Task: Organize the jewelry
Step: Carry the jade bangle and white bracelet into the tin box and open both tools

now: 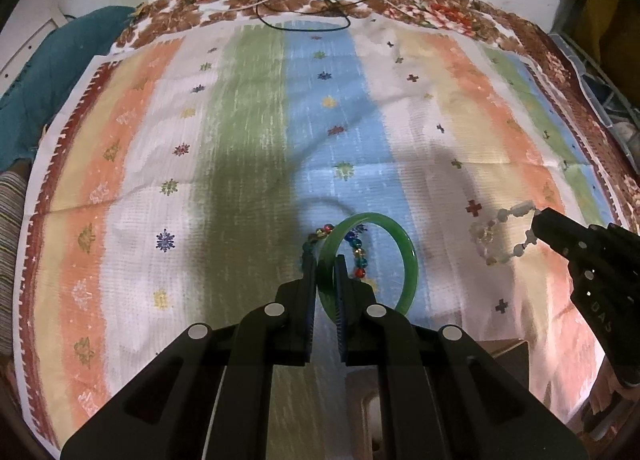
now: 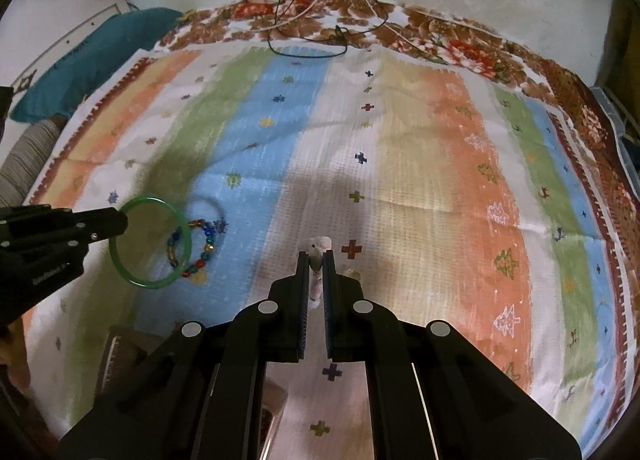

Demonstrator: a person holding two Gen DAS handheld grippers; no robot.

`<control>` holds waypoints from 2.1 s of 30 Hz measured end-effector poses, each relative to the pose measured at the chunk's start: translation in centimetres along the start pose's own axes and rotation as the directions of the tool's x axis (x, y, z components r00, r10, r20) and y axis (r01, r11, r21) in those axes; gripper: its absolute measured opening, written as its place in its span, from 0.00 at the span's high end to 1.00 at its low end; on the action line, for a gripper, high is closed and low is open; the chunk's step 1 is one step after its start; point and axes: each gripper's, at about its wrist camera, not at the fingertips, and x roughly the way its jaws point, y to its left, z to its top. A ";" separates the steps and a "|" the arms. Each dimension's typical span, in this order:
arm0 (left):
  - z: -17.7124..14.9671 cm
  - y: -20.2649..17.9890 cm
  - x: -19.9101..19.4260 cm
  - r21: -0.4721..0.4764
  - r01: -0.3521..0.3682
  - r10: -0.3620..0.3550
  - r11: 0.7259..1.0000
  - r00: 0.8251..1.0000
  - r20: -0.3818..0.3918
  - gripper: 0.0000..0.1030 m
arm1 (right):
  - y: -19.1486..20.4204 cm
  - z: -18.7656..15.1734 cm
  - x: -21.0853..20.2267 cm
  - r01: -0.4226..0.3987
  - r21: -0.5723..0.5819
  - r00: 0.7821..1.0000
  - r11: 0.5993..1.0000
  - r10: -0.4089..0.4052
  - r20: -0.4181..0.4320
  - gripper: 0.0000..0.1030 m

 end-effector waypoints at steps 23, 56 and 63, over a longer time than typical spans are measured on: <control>-2.8 -1.6 -6.6 -0.005 0.049 -0.048 0.999 0.994 0.099 0.92 | 1.3 -2.4 -7.0 -0.057 0.018 0.993 0.998 0.054 0.109 0.93; -9.0 -3.8 -11.6 0.003 0.095 -0.094 0.996 0.984 0.151 0.92 | 3.7 -7.8 -11.6 -0.122 -0.032 0.985 0.992 0.125 0.122 0.93; -9.3 -3.7 -10.2 -0.027 0.111 -0.108 0.993 0.989 0.097 0.59 | 3.5 -8.2 -11.4 -0.132 -0.017 0.986 0.991 0.133 0.104 0.78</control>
